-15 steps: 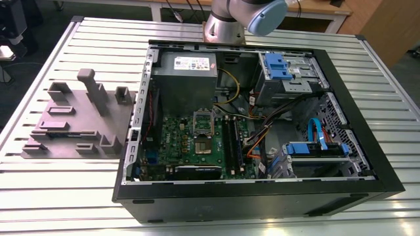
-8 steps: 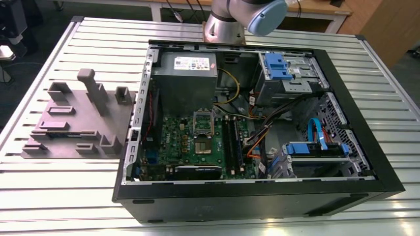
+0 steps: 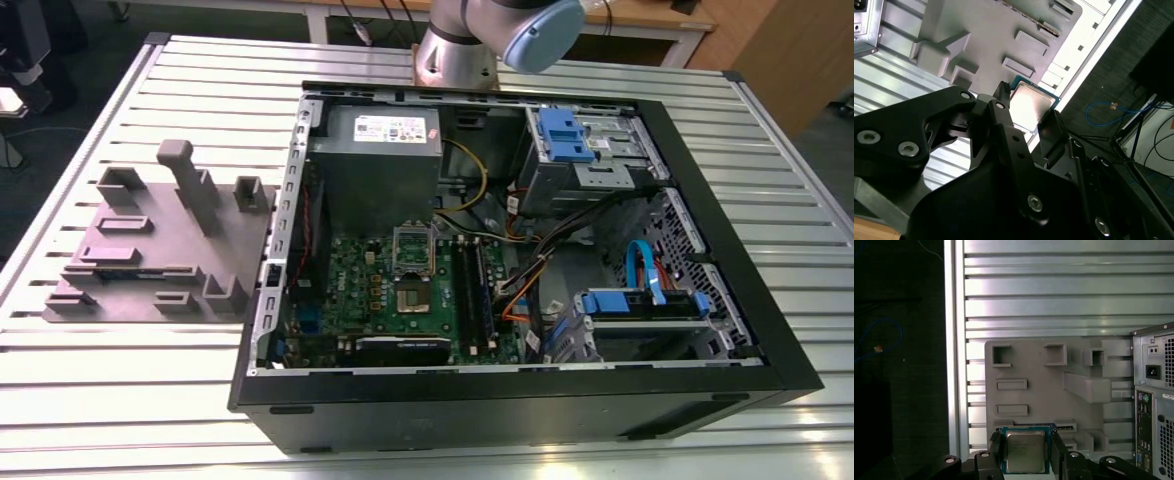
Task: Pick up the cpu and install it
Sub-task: 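Pick up the cpu and move it towards the insertion slot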
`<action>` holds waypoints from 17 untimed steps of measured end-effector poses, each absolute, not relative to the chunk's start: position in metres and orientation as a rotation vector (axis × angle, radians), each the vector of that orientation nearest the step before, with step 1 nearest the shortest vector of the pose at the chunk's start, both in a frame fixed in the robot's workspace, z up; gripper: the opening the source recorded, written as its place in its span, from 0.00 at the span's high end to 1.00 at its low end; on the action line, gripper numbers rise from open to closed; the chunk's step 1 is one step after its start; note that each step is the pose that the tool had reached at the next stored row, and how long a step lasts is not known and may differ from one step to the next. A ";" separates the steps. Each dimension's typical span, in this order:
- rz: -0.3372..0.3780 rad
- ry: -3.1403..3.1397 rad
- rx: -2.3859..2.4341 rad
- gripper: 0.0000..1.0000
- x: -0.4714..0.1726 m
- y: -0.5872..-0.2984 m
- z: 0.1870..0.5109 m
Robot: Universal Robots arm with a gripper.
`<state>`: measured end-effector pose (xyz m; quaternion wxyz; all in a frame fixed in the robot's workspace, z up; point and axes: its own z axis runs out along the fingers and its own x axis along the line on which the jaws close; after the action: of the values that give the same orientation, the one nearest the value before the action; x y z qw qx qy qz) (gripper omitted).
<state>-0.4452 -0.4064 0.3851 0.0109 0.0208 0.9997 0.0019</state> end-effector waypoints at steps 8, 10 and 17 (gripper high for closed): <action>0.006 3.119 0.065 0.53 -0.442 -0.406 0.386; 0.006 3.119 0.065 0.53 -0.442 -0.406 0.386; 0.006 3.119 0.065 0.53 -0.440 -0.406 0.386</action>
<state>-0.4405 -0.4064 0.3856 0.0109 0.0208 0.9997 0.0018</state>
